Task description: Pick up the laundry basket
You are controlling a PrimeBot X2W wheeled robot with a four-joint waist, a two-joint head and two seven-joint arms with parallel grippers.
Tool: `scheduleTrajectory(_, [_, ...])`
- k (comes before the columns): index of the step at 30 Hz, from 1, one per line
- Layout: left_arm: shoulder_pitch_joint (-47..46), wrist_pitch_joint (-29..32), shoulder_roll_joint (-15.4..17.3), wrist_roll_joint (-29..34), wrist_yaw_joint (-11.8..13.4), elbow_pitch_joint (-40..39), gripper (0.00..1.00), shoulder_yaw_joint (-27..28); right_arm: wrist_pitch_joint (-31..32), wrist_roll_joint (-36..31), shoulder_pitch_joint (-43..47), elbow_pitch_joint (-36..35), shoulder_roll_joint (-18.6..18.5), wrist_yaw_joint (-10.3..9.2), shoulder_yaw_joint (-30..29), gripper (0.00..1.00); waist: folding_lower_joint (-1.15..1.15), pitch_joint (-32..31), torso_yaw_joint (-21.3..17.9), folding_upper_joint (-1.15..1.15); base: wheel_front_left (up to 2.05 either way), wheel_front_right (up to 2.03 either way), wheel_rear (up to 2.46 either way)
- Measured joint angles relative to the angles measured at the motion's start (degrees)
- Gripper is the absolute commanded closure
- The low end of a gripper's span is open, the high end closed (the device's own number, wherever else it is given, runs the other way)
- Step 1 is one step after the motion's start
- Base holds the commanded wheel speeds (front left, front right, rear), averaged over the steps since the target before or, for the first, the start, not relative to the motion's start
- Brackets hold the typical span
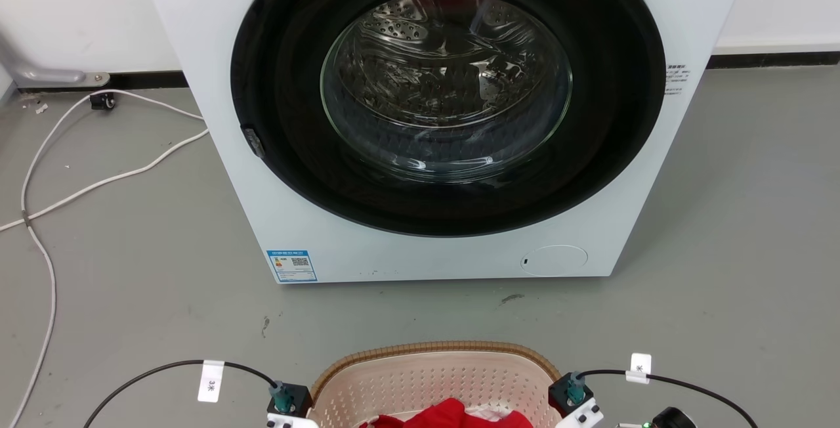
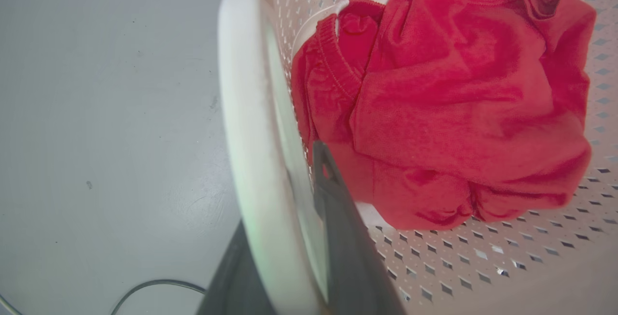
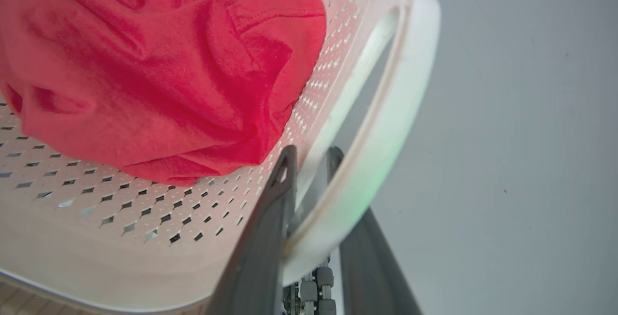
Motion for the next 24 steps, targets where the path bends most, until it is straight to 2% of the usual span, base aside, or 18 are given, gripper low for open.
scheduleTrajectory(24, [-0.7,-0.9,0.0,-3.2,0.0,0.6,1.00,-3.6,-0.4,2.2,-0.3,0.3,0.0,-0.07,2.1,1.00,0.00,0.1,0.2,0.00,0.00,0.00,0.00])
